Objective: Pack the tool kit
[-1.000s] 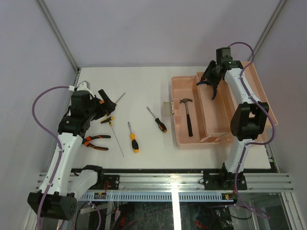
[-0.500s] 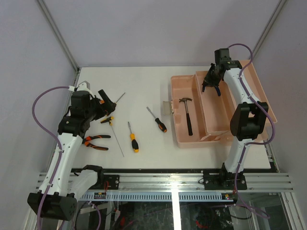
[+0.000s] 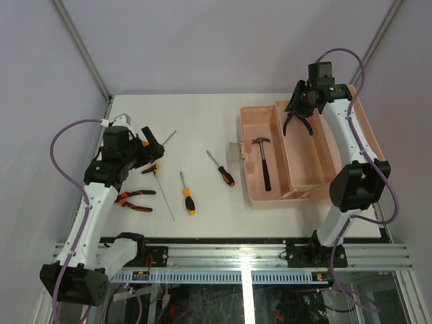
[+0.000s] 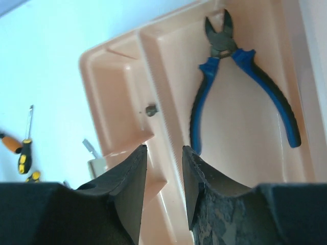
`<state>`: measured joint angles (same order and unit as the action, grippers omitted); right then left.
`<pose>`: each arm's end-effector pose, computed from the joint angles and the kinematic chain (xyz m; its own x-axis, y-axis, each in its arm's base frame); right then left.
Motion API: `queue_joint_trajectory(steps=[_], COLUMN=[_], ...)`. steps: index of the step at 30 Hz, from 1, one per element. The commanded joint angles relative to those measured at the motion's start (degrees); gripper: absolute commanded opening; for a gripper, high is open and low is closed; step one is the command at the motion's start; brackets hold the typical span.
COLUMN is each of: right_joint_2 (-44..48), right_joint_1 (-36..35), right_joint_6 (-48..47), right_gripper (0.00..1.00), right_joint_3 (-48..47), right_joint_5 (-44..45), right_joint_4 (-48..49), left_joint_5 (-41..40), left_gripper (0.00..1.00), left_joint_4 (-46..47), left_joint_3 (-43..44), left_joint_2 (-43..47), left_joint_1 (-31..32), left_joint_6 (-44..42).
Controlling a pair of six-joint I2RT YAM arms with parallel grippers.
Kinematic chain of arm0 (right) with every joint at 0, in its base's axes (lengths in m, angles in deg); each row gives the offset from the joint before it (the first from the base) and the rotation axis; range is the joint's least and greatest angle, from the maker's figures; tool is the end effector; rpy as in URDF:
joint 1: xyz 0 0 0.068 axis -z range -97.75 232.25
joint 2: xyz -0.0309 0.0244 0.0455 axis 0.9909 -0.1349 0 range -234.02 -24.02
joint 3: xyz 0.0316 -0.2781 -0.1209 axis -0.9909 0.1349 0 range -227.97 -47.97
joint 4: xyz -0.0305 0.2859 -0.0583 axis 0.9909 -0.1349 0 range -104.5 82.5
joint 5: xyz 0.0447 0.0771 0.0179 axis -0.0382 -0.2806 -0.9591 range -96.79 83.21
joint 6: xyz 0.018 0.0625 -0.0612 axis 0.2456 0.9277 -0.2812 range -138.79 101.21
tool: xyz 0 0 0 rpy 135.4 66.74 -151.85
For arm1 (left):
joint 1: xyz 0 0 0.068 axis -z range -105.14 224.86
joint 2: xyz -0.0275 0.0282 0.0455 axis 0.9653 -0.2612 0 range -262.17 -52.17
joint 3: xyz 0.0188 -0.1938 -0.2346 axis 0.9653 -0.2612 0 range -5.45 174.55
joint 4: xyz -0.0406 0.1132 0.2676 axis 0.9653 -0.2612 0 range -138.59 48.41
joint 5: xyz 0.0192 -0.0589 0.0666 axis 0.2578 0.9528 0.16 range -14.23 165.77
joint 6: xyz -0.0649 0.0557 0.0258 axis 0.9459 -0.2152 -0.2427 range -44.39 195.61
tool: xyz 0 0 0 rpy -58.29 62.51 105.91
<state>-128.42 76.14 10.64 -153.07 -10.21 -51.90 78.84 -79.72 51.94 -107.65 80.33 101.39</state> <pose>0.4796 0.0561 0.3586 -0.6716 0.4215 -0.6094 0.2076 0.8966 0.3912 0.2507 -0.0283 0.3368 -0.5899 -0.3797 -0.7126 -0.1313 0.9159 -0.3793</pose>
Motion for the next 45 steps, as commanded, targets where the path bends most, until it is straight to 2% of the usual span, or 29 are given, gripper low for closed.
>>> queue_joint_trajectory(steps=[1, 5, 9, 13, 17, 23, 24, 27, 28, 29, 38, 45], right_joint_2=[8.4, 13.38, 18.81, 24.95, 29.99, 34.05, 34.35, 35.08, 35.09, 34.95, 34.65, 35.13], right_joint_1=[-2.17, -3.83, -5.1, -5.33, -5.4, -5.71, -6.11, -7.79, -8.36, -9.05, -14.02, -14.24], right_joint_6=[-4.98, -9.16, -13.16, -14.99, -16.49, -18.77, -19.29, -20.97, -21.16, -21.17, -19.71, -20.53], right_gripper=[0.41, 0.45, 0.52, 0.52, 0.52, 0.53, 0.56, 0.74, 0.97, 1.0, 0.99, 1.0], right_joint_3=[-4.03, -4.51, 0.55, 8.04, 14.42, 16.44, 16.42, 16.63, 16.43, 16.18, 14.71, 13.63], right_joint_5=[-2.43, -4.64, -8.26, -9.96, -9.32, -8.03, -7.93, -7.93, -8.06, -8.09, -4.95, -3.22], right_joint_4=[2.09, 3.04, 5.25, 5.77, 5.18, 1.22, 0.74, 0.05, -0.1, -0.39, -1.51, -3.79], left_joint_5=[1.52, 0.31, 0.72, -0.36, -2.99, -1.67, -1.58, -1.16, -1.2, -1.33, -4.8, -6.1], left_gripper=[0.94, 0.94, 0.94, 0.94, 0.94, 0.93, 0.93, 0.93, 0.93, 0.93, 0.9, 0.71], left_joint_4=[3.43, 4.77, 4.43, -0.77, -3.62, -2.8, -2.37, -0.81, -0.53, -0.28, 3.55, 4.57], left_joint_3=[1.9, 4.67, 9.32, 12.94, 8.81, 2.76, 2.52, 2.14, 2.05, 2.04, 4.16, 6.26], left_joint_2=[-3.3, -10.32, -18.02, -24.05, -25.79, -28.41, -29.13, -32.11, -33.24, -34.65, -42.45, -45.96], left_joint_1=[-0.02, -0.02, 0.03, 0.0, -0.46, -3.27, -3.34, -3.35, -3.33, -3.29, -3.37, -3.44], left_joint_6=[-6.35, -12.73, -17.75, -12.1, -3.17, 1.71, 1.77, 1.78, 1.78, 1.69, 0.46, -0.13])
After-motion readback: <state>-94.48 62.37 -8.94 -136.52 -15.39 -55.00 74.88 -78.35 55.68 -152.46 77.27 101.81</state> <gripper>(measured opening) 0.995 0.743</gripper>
